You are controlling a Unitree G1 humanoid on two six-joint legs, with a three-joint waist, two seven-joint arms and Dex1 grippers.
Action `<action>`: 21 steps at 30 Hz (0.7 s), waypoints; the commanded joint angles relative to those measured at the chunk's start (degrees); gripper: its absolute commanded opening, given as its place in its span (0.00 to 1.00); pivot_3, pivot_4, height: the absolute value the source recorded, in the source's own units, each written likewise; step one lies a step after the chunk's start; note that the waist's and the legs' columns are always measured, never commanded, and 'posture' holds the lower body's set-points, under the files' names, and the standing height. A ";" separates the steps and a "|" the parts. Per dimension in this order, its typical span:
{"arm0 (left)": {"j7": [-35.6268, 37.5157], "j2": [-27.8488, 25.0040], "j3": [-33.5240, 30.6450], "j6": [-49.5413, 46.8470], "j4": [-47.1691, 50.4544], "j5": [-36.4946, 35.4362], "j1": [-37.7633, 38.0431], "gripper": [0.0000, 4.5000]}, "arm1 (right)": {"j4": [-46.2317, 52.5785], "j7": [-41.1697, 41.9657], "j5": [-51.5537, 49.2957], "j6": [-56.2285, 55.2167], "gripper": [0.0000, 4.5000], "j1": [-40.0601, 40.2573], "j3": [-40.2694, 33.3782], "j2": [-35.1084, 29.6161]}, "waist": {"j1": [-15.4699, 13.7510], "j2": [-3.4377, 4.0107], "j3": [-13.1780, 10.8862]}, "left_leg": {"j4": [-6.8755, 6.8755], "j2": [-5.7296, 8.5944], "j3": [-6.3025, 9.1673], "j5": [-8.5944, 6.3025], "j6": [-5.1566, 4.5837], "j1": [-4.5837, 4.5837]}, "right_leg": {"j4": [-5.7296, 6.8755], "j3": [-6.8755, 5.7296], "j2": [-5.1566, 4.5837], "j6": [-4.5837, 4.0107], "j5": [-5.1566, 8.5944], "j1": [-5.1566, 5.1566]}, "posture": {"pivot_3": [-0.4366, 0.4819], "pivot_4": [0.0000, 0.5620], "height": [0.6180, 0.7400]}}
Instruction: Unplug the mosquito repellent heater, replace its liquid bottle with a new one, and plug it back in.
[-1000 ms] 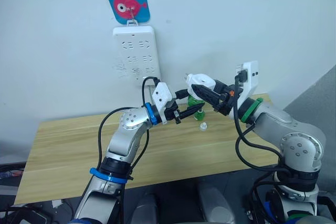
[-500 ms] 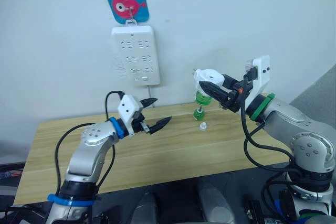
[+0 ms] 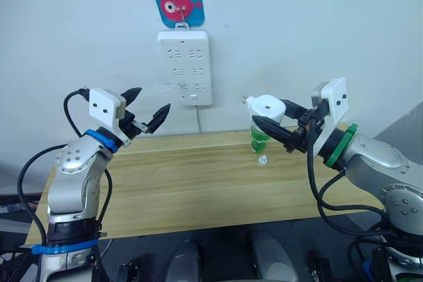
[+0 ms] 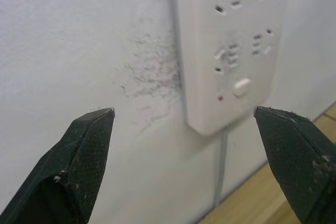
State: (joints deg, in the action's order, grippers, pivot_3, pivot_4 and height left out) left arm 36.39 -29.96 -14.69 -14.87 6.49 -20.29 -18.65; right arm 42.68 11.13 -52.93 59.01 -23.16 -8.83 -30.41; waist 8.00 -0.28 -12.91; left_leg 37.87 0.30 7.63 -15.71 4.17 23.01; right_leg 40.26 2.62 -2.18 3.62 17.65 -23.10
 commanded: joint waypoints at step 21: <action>9.39 -1.11 7.09 3.56 -19.07 2.13 -18.13 0.86 | 5.60 -3.50 -2.77 -0.89 0.66 -0.76 0.69 -0.98 | -0.77 -0.01 0.00 | 0.16 0.04 0.22 0.06 0.02 -0.09 | 0.06 -0.18 0.00 0.01 -0.01 0.27 | 0.22 0.37 0.95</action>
State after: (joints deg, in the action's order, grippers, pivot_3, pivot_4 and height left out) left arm 44.50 -30.62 -8.80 -12.12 -12.24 -18.03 -34.25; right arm 45.84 8.09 -54.39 59.03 -23.53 -7.63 -31.14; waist 7.22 -0.29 -12.91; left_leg 38.03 0.34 7.88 -15.65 4.19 22.91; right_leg 40.32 2.42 -2.19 3.63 17.65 -22.80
